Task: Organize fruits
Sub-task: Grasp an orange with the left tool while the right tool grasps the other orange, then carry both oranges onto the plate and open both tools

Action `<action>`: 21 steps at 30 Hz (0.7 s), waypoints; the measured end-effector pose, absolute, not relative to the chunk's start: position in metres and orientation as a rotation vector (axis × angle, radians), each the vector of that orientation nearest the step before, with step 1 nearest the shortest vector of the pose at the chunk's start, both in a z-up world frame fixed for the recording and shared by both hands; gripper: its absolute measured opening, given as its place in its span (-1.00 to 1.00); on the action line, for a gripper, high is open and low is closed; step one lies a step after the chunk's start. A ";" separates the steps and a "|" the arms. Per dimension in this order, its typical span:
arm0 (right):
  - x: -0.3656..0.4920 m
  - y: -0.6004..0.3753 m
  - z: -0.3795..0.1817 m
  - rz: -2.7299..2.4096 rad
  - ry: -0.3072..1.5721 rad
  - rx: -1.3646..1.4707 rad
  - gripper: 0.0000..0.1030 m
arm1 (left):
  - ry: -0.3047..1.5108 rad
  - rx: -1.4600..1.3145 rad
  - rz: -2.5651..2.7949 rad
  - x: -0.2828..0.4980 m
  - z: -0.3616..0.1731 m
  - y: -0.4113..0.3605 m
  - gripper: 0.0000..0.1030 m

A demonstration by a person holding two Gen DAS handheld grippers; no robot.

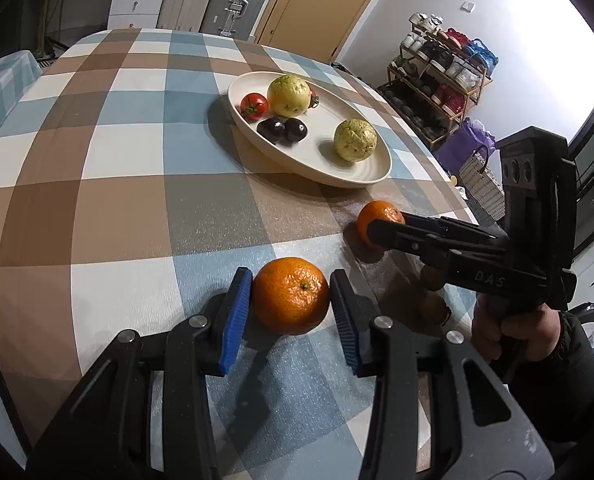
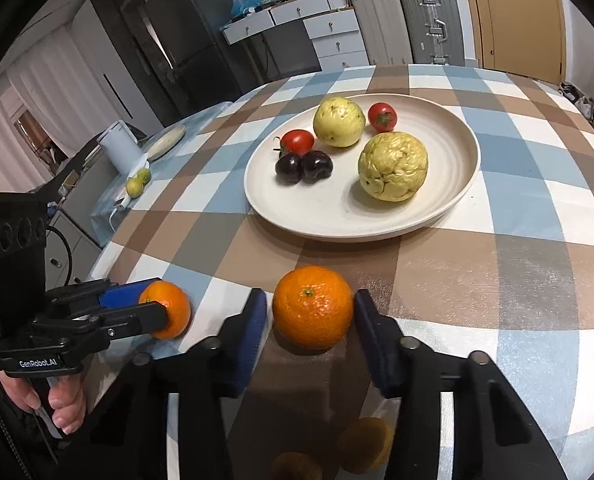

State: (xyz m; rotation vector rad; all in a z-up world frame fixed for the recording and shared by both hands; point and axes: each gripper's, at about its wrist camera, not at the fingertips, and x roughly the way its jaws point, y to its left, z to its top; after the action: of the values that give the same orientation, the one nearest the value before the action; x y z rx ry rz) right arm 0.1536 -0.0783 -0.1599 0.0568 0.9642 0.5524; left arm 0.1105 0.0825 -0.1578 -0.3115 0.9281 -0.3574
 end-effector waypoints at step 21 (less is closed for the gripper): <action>0.151 -0.122 -0.138 0.575 0.886 0.196 -0.20 | 0.870 -0.229 -0.371 0.150 -0.117 0.063 -0.28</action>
State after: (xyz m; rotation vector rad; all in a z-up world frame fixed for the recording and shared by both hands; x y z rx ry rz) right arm 0.1514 -0.1223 -0.1380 0.1963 0.8862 0.5749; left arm 0.1501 0.0627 -0.1175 -0.2293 0.8700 -0.3713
